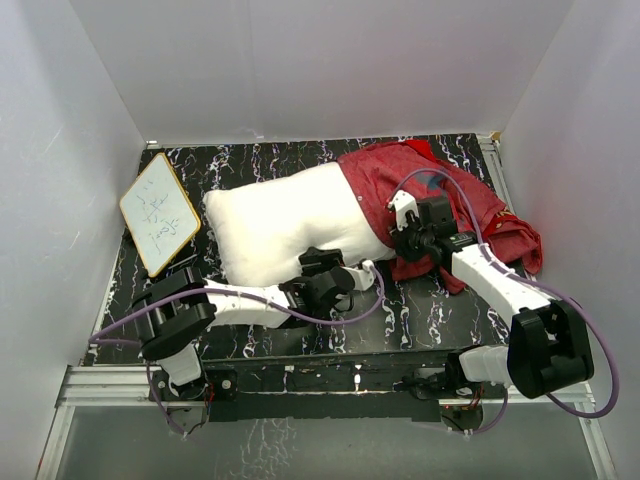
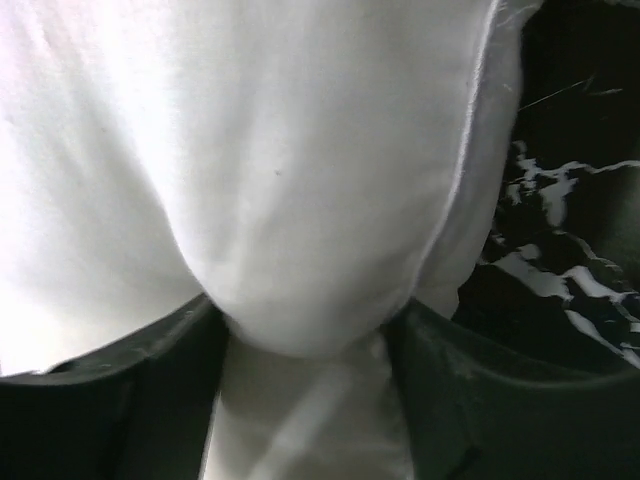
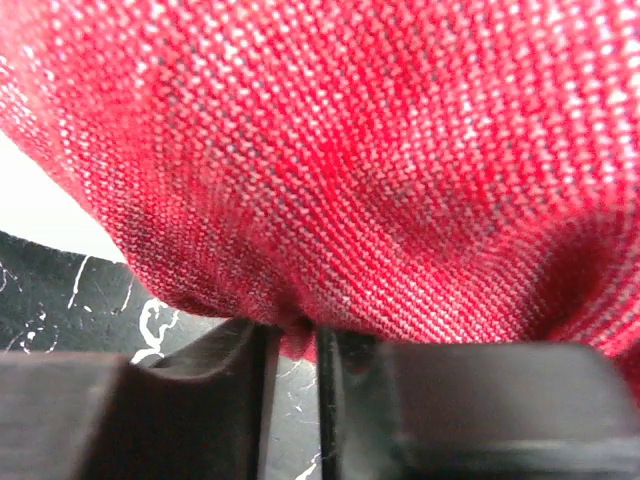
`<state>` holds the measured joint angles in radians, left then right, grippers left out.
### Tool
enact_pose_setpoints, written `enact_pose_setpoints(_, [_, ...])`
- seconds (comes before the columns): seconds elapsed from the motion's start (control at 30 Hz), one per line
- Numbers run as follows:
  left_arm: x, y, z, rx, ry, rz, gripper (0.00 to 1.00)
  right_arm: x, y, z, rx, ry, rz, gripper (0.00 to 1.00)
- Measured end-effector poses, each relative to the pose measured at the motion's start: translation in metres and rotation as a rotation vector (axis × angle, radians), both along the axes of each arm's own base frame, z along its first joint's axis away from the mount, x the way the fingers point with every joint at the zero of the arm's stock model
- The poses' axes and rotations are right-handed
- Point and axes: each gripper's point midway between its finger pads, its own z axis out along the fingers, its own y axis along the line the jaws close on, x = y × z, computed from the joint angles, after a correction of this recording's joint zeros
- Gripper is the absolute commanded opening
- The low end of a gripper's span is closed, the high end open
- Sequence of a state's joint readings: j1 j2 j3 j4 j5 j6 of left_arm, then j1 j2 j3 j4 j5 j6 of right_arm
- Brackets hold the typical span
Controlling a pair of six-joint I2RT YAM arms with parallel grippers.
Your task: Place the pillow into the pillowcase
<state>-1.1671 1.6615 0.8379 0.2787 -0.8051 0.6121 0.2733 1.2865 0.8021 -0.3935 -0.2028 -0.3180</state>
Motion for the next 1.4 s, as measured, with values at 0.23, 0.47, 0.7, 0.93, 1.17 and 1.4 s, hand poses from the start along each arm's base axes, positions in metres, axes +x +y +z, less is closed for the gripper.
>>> enact_pose_setpoints(0.23, [0.020, 0.001, 0.002, -0.062, 0.020, 0.037, 0.00, -0.005, 0.011, 0.009, 0.042, -0.008, 0.072, 0.08])
enact_pose_setpoints(0.47, [0.012, -0.026, 0.038, -0.267, 0.174, -0.063, 0.00, -0.017, 0.065, 0.110, 0.283, -0.134, 0.367, 0.08])
enact_pose_setpoints(0.7, [0.012, -0.055, 0.152, -0.631, 0.226, -0.183, 0.00, 0.027, 0.109, 0.239, 0.525, -0.249, 0.494, 0.08])
enact_pose_setpoints(0.93, [-0.006, -0.051, 0.178, -0.930, 0.424, -0.256, 0.00, 0.011, 0.124, 0.272, 0.674, -0.246, 0.562, 0.08])
enact_pose_setpoints(1.17, [0.018, 0.003, 0.152, -1.351, 0.614, -0.115, 0.00, 0.016, 0.132, 0.242, 0.627, -0.198, 0.523, 0.18])
enact_pose_setpoints(1.4, [0.064, 0.056, 0.137, -1.673, 0.685, 0.048, 0.00, 0.032, 0.164, 0.176, 0.564, -0.025, 0.569, 0.73])
